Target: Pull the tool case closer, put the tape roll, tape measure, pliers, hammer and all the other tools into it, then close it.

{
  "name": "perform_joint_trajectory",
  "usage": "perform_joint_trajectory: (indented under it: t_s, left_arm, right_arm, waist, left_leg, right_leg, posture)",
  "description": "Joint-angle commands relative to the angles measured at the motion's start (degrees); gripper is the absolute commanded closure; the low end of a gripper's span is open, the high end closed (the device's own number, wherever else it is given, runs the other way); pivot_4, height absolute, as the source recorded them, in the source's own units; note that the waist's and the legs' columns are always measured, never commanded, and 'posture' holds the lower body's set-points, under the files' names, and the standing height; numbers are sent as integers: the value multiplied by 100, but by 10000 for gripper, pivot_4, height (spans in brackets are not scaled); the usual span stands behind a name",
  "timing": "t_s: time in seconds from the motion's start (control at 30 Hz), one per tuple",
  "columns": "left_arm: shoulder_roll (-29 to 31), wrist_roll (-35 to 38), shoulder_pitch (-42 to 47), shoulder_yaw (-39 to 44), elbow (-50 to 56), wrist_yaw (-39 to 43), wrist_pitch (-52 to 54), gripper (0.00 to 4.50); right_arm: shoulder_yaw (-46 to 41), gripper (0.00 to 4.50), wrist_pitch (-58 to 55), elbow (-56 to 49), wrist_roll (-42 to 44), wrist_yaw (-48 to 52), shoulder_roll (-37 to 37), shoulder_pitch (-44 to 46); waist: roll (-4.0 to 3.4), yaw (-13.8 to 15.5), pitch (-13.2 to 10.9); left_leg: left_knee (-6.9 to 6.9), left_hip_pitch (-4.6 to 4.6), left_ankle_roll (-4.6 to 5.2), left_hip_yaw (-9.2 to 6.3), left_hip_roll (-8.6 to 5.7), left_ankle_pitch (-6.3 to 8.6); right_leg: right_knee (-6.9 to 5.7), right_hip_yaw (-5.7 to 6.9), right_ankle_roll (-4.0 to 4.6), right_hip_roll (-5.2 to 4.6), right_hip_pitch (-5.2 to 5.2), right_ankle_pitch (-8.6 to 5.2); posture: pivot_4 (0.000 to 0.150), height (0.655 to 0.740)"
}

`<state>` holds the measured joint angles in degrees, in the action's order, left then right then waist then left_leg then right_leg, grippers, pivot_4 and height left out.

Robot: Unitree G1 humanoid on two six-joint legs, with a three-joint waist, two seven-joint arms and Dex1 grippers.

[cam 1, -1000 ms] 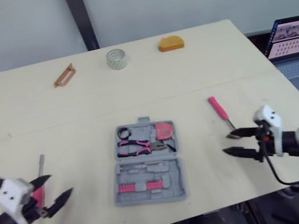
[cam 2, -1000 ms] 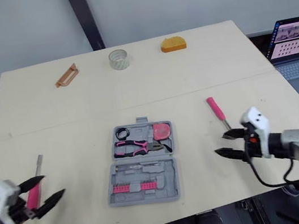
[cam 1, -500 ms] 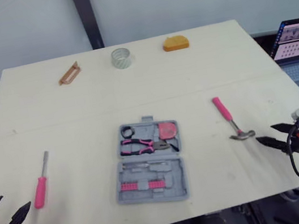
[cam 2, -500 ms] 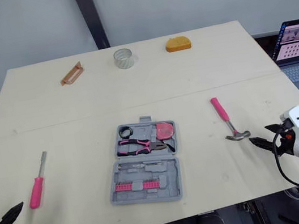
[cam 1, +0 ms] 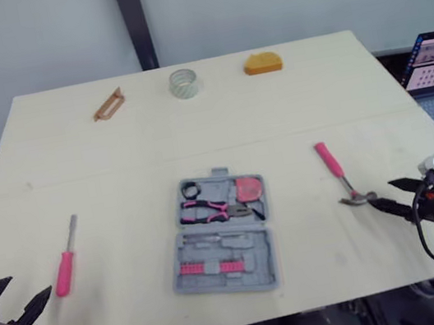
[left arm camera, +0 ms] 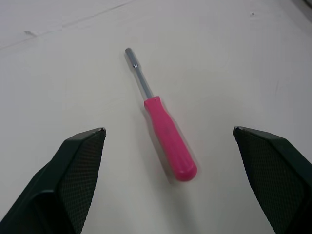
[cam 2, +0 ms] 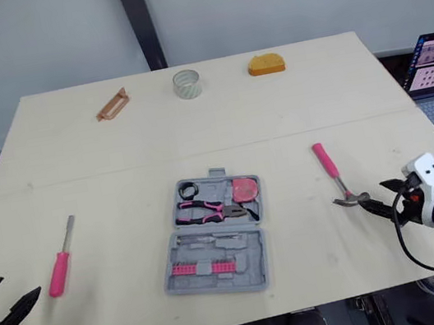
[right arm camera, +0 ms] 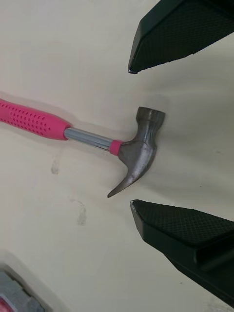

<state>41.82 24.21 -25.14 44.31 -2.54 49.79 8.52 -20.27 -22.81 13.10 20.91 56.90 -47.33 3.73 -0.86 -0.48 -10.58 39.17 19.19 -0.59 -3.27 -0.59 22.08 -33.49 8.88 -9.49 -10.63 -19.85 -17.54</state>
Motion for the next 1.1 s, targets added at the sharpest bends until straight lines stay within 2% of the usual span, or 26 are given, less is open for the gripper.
perform_joint_trajectory:
  t_s: [0.03, 0.33, 0.73, 0.8, 0.87, 0.93, 0.97, 1.1]
  left_arm:
    - [88, 15, -7, 77, 140, -17, -31, 0]
    - [76, 20, 37, 31, 172, -23, -37, 0]
    - [85, -21, 256, -140, 97, -51, -58, 0]
    - [84, -23, 274, -157, 82, -53, -71, 0]
    - [73, -23, 279, -167, 83, -51, -81, 0]
    - [64, -25, 285, -173, 80, -48, -92, 0]
    - [59, -26, 283, -175, 80, -47, -100, 0]
    - [58, -23, 284, -187, 71, -44, -123, 0]
  right_arm:
    - [-104, 1224, -27, -166, 76, 37, -148, -42]
    - [-72, 1224, 1, -141, 53, 63, -164, -53]
    - [31, 1224, 151, -69, -34, 45, -157, 26]
    - [33, 1224, 153, -76, -34, 31, -162, 24]
    - [11, 1224, 108, -83, -16, -1, -150, 28]
    - [12, 1224, 107, -92, -23, -5, -149, 23]
    - [14, 1224, 108, -98, -28, -3, -154, 13]
    - [-4, 1224, 60, -155, -6, 7, -166, -24]
  waist:
    - [-3, 40, -2]
    - [-6, 53, -5]
    - [-5, 47, -7]
    - [-19, 26, -15]
    - [-23, -4, -17]
    - [-18, -25, -15]
    - [-16, 4, -17]
    - [-16, 62, -17]
  left_leg:
    - [0, -1, -7, 7, 10, 1]
    - [-6, 0, -14, 79, 22, 3]
    - [-7, -3, -14, 110, 26, 7]
    - [-18, 22, -11, 89, 16, 8]
    - [-25, 13, 1, -16, -11, -2]
    - [-21, 14, -1, -67, -31, -14]
    - [-9, -3, -2, -48, -25, -13]
    - [-10, 0, -13, -11, 3, -15]
  right_leg:
    - [2, -2, 0, 9, -3, 0]
    - [-20, -69, 3, 23, -60, 1]
    - [-29, -103, 3, 30, -79, 2]
    - [-22, -79, 3, 19, -42, 2]
    - [14, 38, 0, -14, 42, 1]
    - [12, 80, -5, -35, 58, -2]
    - [-13, 51, -4, -29, 22, -2]
    - [2, 16, -3, 2, 6, -1]
  posture:
    - [1500, 7400]
    - [1500, 7400]
    - [1500, 7400]
    - [1500, 7400]
    - [1500, 7400]
    - [1500, 7400]
    - [1500, 7400]
    - [1500, 7400]
